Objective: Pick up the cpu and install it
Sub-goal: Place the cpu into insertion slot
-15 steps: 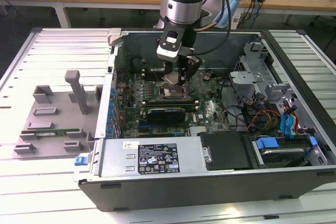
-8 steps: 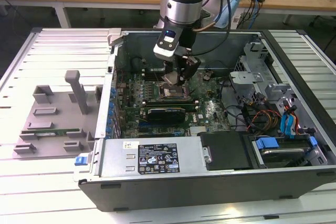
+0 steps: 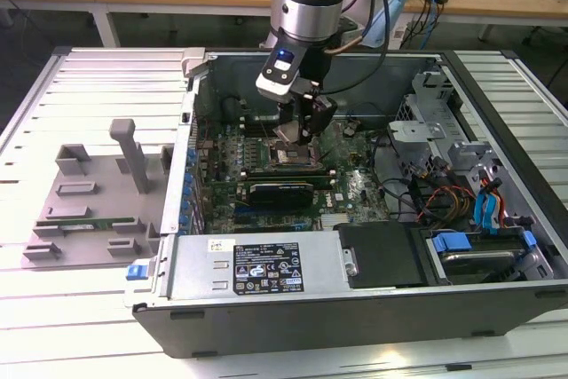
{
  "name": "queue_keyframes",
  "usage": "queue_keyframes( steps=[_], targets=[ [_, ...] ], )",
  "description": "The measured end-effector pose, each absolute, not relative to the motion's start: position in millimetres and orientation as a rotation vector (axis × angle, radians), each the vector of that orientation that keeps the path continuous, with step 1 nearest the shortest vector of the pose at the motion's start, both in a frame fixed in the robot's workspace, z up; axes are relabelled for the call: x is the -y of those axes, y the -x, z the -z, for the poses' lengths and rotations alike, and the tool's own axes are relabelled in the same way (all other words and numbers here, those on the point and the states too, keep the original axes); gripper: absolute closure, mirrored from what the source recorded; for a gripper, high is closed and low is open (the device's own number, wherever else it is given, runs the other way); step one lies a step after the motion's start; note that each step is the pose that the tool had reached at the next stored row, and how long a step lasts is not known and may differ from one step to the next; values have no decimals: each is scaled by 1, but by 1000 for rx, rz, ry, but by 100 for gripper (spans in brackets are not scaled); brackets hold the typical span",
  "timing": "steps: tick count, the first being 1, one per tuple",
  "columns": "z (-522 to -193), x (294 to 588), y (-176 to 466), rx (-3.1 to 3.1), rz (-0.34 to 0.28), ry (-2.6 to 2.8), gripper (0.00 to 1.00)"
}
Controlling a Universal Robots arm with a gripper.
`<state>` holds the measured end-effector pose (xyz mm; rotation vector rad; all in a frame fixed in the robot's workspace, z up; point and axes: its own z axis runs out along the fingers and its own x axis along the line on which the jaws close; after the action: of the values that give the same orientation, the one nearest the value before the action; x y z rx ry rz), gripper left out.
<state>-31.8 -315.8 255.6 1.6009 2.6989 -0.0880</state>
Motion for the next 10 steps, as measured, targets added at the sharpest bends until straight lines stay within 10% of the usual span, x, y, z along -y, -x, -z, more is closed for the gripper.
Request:
queue_keyframes(
  steps=[10],
  targets=[
    [-256, 316, 32, -2643, 88, -1696, 45]
  ],
)
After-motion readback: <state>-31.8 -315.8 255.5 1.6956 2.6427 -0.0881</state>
